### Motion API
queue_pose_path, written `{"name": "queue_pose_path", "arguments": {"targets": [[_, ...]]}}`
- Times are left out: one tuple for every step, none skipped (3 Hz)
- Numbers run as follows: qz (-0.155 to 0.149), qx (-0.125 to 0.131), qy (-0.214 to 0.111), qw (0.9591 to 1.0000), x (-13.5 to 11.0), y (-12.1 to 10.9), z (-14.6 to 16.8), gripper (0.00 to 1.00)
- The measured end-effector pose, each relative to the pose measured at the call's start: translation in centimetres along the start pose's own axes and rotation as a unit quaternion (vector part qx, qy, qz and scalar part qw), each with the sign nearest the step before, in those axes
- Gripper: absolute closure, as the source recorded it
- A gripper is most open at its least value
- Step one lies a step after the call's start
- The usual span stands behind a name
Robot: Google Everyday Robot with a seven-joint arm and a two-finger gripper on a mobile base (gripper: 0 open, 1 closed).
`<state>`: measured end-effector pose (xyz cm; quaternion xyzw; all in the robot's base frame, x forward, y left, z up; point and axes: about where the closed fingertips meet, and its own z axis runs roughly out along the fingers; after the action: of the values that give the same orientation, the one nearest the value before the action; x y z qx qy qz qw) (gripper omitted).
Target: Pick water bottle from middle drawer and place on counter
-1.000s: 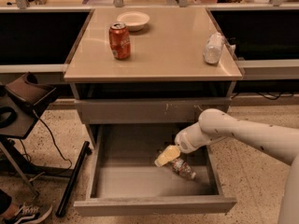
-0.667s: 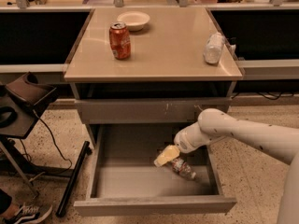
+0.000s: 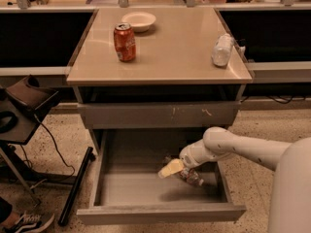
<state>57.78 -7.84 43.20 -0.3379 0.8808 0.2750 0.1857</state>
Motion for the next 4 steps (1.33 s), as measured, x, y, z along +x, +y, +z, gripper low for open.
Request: {"name": "queue_pose_path", "arguments": {"targets": [[0.05, 0.047, -0.01, 0.9976, 2.3, -3.0, 1.0, 0.0], [0.078, 0.099, -0.013, 0.9919, 3.8, -5.1, 1.4, 0.0], [0.078, 0.106, -0.021, 0.9911, 3.5, -5.4, 1.4, 0.0], [0.064, 0.093, -0.018, 0.9934, 3.8, -4.6, 2.5, 0.0]]}}
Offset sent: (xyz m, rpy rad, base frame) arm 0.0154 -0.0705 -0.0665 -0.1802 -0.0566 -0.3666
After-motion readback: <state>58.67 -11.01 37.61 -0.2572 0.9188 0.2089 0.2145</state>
